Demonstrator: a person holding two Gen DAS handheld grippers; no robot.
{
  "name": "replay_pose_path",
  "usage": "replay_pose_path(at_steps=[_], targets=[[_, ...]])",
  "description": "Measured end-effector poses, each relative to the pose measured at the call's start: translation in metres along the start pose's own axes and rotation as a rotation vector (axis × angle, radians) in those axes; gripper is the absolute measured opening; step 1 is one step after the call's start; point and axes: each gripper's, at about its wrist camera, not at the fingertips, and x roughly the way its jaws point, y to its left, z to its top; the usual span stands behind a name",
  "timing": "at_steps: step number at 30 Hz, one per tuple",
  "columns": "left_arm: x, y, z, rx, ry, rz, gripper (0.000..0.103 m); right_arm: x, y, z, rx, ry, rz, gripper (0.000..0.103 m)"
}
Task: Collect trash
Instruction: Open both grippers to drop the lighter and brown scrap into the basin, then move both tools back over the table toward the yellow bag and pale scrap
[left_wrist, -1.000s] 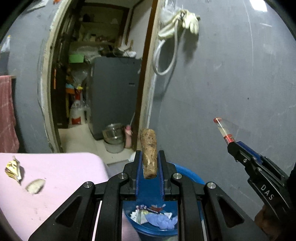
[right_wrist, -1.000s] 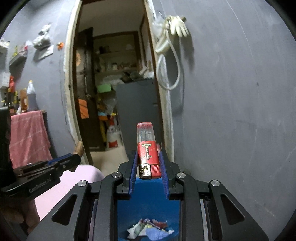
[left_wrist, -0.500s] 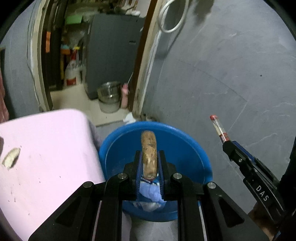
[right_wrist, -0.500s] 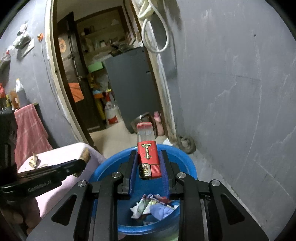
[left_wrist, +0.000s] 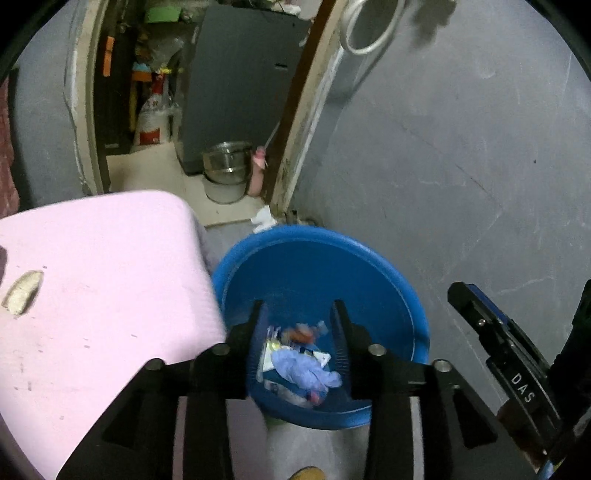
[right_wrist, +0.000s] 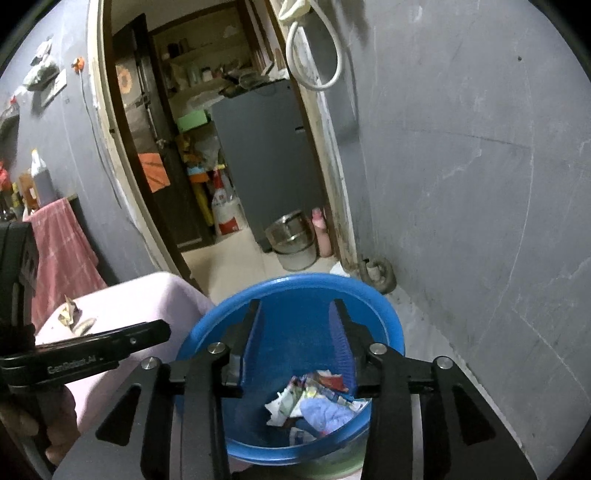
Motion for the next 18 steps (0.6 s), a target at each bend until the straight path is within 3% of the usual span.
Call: replay_pose_path(at_steps=[5, 7, 11, 13, 16, 18], targets=[[-0.032, 0.016, 0.009, -0.006, -0.095, 0.022, 0.047, -0.014, 0.013, 0.012, -0.002, -0.081, 0.013, 0.053], [-0.048, 0.024, 0.012, -0.006, -0.141, 0.037, 0.055, -0.019, 0.02, 0.016, -0.004, -0.111, 0.024, 0.054], [-0.08, 0.043, 0.017, -0.015, -0.224, 0.069, 0.067, -0.035, 0.042, 0.025, -0.019, -0.206, 0.047, 0.079], [-0.095, 0.053, 0.02, -0.024, -0.261, 0.085, 0.082, -0.04, 0.052, 0.029, -0.024, -0.243, 0.06, 0.081], [-0.118, 0.07, 0.023, -0.031, -0.323, 0.115, 0.083, -0.049, 0.071, 0.034, -0.03, -0.312, 0.094, 0.091], [-0.131, 0.08, 0.025, -0.031, -0.351, 0.141, 0.087, -0.052, 0.081, 0.037, -0.031, -0.35, 0.11, 0.103]])
